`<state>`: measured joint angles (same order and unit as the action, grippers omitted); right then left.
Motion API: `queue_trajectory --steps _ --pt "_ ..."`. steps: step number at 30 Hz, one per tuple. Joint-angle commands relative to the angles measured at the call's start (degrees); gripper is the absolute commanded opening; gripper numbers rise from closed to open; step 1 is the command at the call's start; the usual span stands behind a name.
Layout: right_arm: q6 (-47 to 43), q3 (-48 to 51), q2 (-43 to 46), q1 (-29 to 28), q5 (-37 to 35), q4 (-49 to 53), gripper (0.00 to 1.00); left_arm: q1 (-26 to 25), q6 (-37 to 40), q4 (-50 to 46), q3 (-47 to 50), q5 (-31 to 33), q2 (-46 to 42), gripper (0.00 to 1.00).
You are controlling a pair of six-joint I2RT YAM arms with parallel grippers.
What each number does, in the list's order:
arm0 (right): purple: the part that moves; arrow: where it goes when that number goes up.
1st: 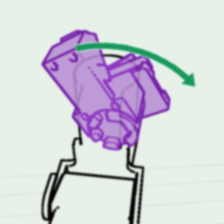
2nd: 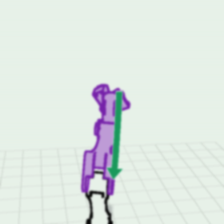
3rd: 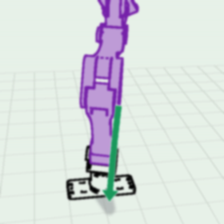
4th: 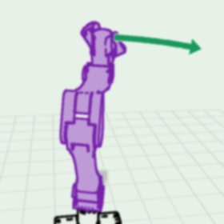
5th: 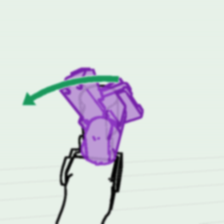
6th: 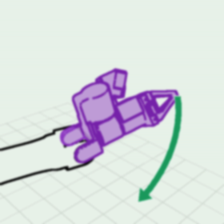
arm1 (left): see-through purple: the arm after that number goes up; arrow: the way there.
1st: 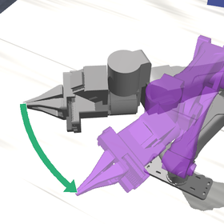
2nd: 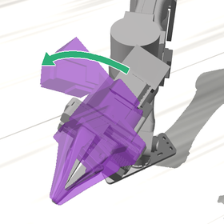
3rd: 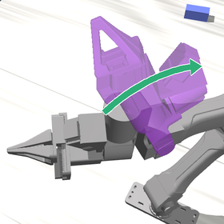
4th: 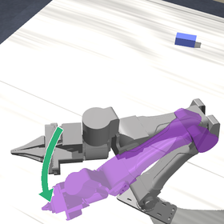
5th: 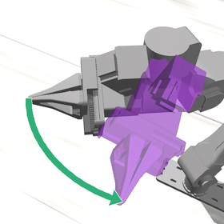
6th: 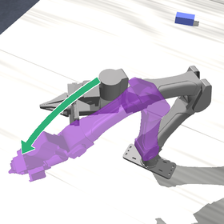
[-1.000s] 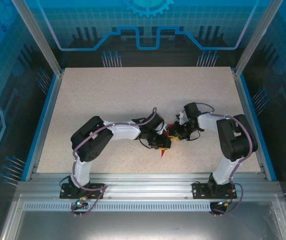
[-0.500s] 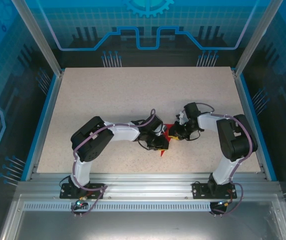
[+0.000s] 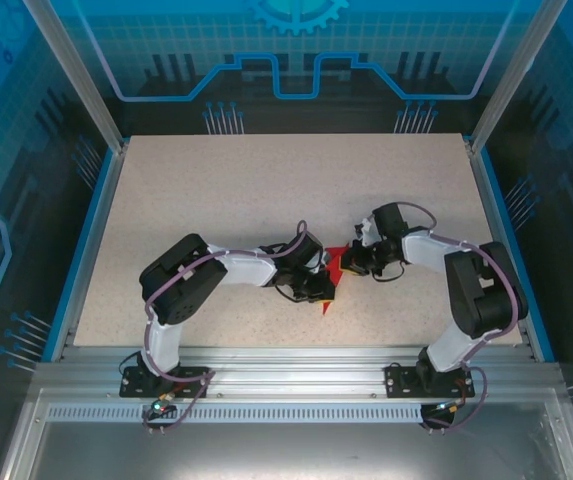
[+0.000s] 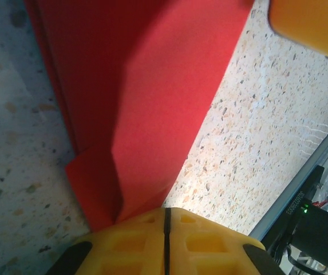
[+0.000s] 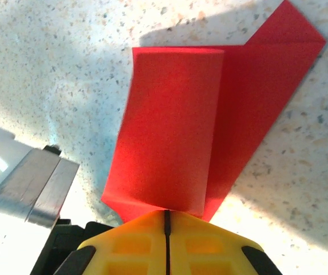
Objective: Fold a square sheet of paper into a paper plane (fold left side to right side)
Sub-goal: Fold the wing for the fifth time at the center of the table.
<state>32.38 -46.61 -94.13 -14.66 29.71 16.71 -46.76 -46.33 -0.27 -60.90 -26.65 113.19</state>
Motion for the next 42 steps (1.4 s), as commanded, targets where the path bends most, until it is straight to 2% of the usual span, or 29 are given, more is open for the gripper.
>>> queue_trajectory --steps 1,10,20,42 --pt "0.72 1.36 0.93 -2.45 -0.66 -0.77 0.06 -0.74 -0.72 -6.82 2.92 1.14 1.65 0.1" --pt "0.46 -1.45 -3.57 -5.8 -5.46 -0.63 0.06 -0.61 -0.81 -7.75 2.81 2.08 1.6 0.09" --pt "-3.57 -3.43 -7.1 -5.83 -10.79 1.0 0.06 -0.28 -1.22 -9.0 2.81 2.4 2.26 0.07" --pt "-11.26 -13.68 -13.67 2.15 -10.49 1.64 0.07 -0.26 -1.59 -8.41 3.24 2.23 2.76 0.05"
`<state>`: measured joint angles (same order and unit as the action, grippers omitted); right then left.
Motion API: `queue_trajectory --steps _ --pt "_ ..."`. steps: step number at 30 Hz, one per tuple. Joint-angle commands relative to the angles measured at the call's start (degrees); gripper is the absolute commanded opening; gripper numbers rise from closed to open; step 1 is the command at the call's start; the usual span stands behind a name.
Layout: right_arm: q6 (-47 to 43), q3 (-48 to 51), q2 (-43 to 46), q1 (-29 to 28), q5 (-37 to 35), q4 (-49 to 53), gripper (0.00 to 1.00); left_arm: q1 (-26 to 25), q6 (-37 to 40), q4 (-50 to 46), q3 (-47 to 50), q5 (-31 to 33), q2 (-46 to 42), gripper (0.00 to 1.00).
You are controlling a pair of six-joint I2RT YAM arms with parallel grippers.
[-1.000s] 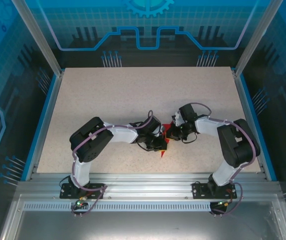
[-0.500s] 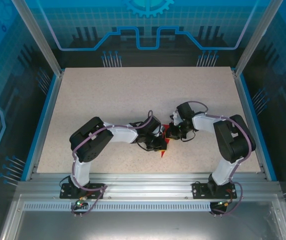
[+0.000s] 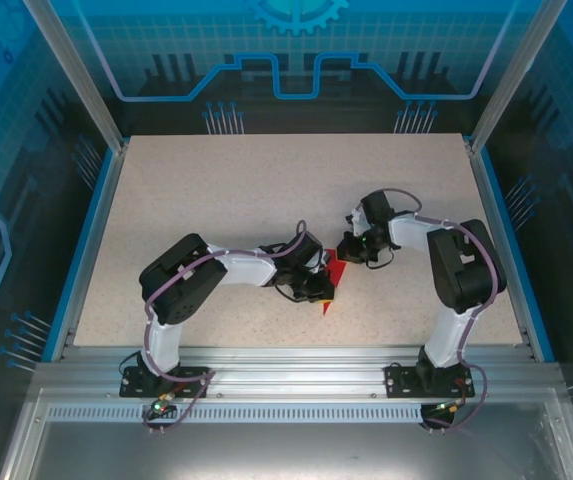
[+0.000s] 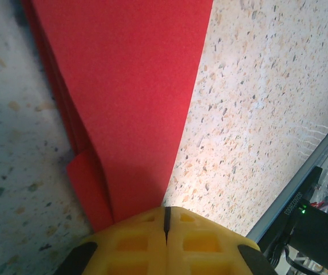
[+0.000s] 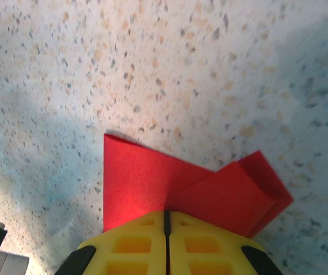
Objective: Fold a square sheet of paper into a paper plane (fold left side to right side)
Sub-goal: Fold the wing for the fifth time at the center of the table.
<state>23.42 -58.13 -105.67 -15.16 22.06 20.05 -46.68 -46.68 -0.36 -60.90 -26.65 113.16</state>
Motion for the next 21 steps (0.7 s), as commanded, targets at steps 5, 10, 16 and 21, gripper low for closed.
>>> queue_trajectory --steps 5,10,16,21 --pt "-2.49 -2.84 -3.58 5.28 -0.05 -4.14 0.07 -0.35 -1.32 -8.08 3.42 2.29 2.85 0.05" --pt "-3.26 -5.16 -4.55 6.33 1.05 -4.06 0.07 -0.39 -1.32 -7.99 3.47 2.35 2.76 0.05" --pt "-4.58 -5.83 0.37 7.37 2.11 -2.41 0.09 -0.36 -1.24 -7.98 3.59 2.44 2.45 0.05" --pt "-4.93 -1.7 7.94 6.6 2.74 0.09 0.11 -0.35 -1.2 -7.89 3.6 2.57 2.15 0.05"
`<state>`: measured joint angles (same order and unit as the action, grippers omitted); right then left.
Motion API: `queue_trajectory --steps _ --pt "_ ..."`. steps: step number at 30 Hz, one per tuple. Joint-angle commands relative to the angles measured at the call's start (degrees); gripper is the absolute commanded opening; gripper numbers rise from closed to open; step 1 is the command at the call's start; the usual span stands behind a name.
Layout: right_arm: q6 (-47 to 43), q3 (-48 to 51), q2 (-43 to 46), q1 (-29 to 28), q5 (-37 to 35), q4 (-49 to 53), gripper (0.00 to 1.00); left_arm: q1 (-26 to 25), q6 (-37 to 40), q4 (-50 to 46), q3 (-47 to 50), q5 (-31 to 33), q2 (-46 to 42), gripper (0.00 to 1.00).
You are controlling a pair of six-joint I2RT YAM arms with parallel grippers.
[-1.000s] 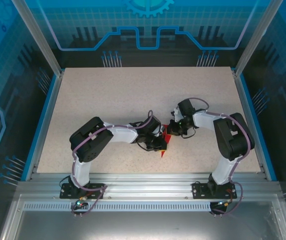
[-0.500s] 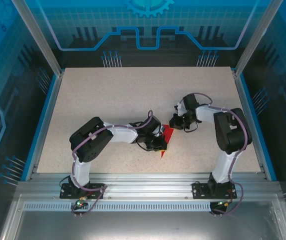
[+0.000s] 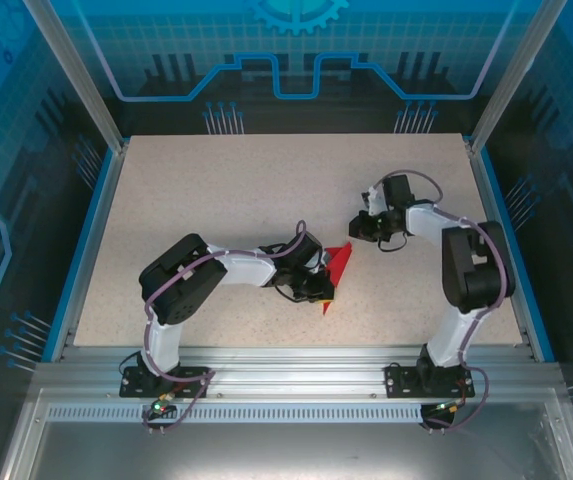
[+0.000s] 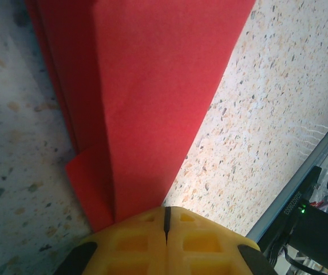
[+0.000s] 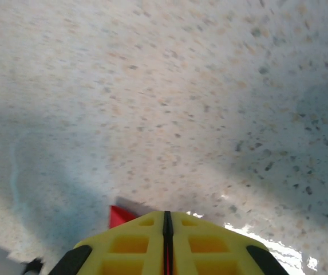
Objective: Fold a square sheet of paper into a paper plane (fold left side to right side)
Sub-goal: Fold the wing for the fifth time at the center of the table.
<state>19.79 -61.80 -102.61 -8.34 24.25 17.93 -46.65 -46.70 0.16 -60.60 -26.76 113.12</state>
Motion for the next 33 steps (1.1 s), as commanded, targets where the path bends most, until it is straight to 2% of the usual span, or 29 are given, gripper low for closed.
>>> queue_trajectory --steps 1,6,9,12,15,25,33 --pt "-1.18 3.25 6.33 -0.41 0.67 2.61 0.11 -0.36 -1.12 -8.42 3.34 2.68 2.19 0.05" --pt "1.65 10.6 13.41 -1.72 2.62 1.43 0.14 -0.37 -0.94 -8.52 3.21 2.7 2.02 0.05" --pt "4.32 14.29 14.5 -4.26 5.63 -0.71 0.14 -0.41 -0.94 -8.62 3.12 2.77 1.93 0.05" --pt "6.61 15.46 12.27 -7.99 7.75 -3.47 0.14 -0.38 -0.85 -8.62 3.14 2.85 1.85 0.05" --pt "7.58 15.11 9.57 -9.83 5.82 -4.95 0.14 -0.42 -0.77 -8.94 3.07 2.97 1.58 0.05" --pt "7.95 9.04 -0.97 -9.35 -2.08 2.89 0.1 -0.81 1.88 -12.33 3.89 1.08 -0.24 0.05" --pt "8.81 8.21 -2.94 -7.86 -2.71 3.85 0.09 -2.41 3.98 -15.3 5.79 -0.78 -2.68 0.06"
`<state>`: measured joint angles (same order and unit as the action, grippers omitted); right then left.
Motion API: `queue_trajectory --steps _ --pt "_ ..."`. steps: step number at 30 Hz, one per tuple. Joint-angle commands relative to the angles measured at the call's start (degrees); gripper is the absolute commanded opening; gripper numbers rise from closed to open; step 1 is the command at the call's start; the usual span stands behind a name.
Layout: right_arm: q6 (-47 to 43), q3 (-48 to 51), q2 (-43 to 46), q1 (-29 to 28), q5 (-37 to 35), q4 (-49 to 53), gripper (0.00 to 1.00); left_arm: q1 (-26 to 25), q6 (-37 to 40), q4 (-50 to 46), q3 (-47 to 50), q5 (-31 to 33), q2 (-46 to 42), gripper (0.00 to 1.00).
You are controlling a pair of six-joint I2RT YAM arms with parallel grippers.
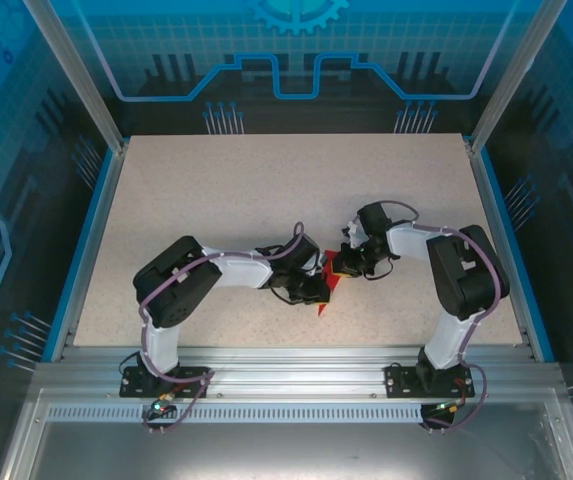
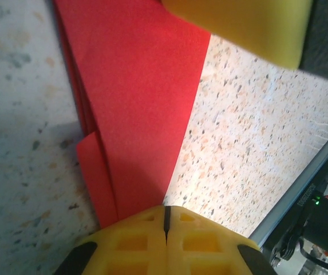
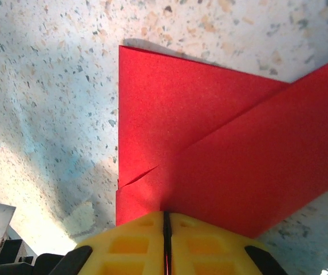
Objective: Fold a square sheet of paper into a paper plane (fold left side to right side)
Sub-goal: Fold the wing for the fifth time at the center of the table.
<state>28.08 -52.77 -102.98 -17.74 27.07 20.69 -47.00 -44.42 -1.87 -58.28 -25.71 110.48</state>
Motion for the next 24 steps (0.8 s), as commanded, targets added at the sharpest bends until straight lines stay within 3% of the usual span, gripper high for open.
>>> queue_trajectory --steps 1,24 --pt "0.42 -1.08 -2.65 1.55 -5.46 1.2 0.09 -2.12 1.62 -13.32 3.92 -1.91 -0.23 0.06" --pt "0.13 -2.54 -3.98 2.11 -6.25 2.12 0.09 -2.06 -1.81 -10.23 13.52 -0.96 -6.81 0.06"
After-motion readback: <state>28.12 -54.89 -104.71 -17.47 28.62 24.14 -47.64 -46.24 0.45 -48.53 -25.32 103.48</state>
